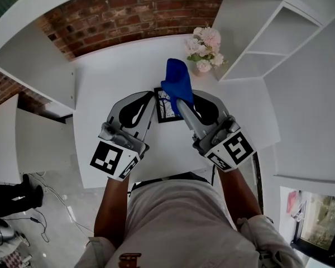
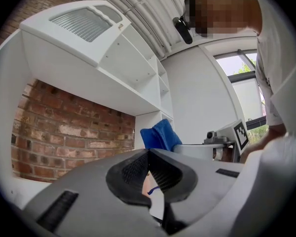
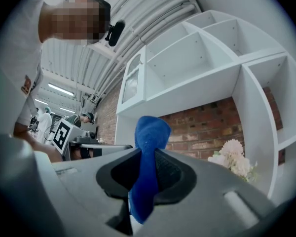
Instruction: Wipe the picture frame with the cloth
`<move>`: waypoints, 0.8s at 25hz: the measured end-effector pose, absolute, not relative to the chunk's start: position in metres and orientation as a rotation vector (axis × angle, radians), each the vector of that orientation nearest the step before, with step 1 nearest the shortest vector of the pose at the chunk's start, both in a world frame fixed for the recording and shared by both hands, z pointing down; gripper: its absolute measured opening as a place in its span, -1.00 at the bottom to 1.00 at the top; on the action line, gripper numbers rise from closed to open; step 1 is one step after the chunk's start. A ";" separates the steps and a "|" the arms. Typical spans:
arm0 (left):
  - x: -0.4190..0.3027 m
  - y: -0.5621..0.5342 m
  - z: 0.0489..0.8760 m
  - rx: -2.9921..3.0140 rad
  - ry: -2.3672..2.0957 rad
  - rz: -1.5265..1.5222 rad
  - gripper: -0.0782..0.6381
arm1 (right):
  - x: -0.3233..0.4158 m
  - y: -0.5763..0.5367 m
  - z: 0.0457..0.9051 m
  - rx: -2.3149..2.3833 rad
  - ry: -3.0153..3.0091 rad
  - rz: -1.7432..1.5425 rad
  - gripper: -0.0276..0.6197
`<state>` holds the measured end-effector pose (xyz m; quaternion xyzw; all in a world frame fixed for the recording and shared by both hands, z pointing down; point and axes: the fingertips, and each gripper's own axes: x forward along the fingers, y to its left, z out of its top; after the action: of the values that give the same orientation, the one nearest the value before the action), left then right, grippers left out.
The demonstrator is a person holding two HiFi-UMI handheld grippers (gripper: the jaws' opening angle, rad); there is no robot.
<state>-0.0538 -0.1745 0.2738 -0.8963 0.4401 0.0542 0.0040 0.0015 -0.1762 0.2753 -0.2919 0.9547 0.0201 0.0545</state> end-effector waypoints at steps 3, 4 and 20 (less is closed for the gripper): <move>-0.053 -0.173 0.273 -2.816 1.369 0.181 -0.78 | 0.001 -0.173 0.276 -0.877 2.897 0.060 -0.71; -0.053 -0.174 0.273 -2.814 1.371 0.181 -0.78 | 0.000 -0.172 0.277 -0.870 2.899 0.060 -0.71; -0.050 -0.177 0.271 -2.819 1.358 0.199 -0.78 | 0.004 -0.171 0.278 -0.860 2.905 0.092 -0.72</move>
<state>-0.0498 -0.1765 0.2711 -0.8991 0.4331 0.0634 0.0031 0.0037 -0.1710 0.2782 -0.2832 0.9570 0.0304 0.0552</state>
